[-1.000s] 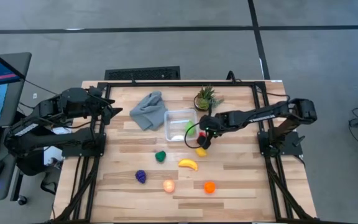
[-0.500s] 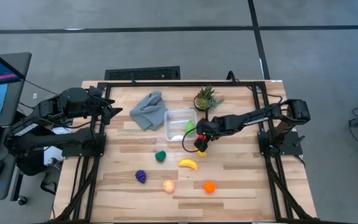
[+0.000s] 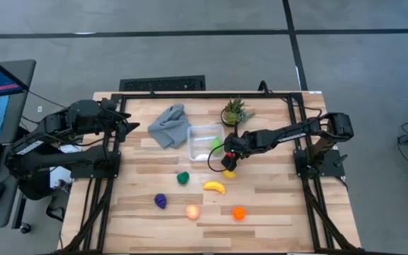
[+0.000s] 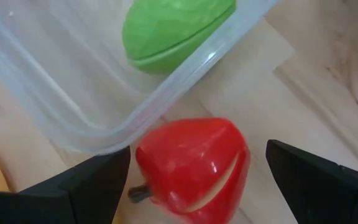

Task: Pick and placing Produce into tupperware
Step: Put the red apple into the transparent bin

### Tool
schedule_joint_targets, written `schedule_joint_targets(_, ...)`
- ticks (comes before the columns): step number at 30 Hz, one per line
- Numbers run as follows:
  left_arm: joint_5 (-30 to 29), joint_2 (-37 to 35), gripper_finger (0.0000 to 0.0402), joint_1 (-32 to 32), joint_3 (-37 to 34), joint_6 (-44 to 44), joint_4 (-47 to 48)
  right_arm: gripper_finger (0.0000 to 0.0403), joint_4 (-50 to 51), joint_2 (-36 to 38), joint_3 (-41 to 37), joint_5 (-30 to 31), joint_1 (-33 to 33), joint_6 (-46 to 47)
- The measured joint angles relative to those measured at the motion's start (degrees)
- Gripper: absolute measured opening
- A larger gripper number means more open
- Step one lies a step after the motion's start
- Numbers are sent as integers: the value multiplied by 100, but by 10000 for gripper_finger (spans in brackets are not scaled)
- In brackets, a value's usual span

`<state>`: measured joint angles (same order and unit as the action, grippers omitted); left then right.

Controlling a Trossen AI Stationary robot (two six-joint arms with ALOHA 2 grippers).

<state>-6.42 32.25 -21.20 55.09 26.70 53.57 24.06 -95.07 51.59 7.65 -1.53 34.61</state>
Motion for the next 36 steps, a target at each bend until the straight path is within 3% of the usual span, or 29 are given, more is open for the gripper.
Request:
schedule_joint_targets(17, -1, 0, 317, 1, 0, -2, 5, 400, 569, -98, -9, 146, -12, -52)
schedule_joint_targets(23, 15, -2, 317, 1, 0, 0, 12, 400, 399, -451, 21, 160, 89, 74)
schedule_joint_targets(36, 53, -2, 317, 1, 0, 0, 21, 390, 349, -455, 4, 441, 180, 153)
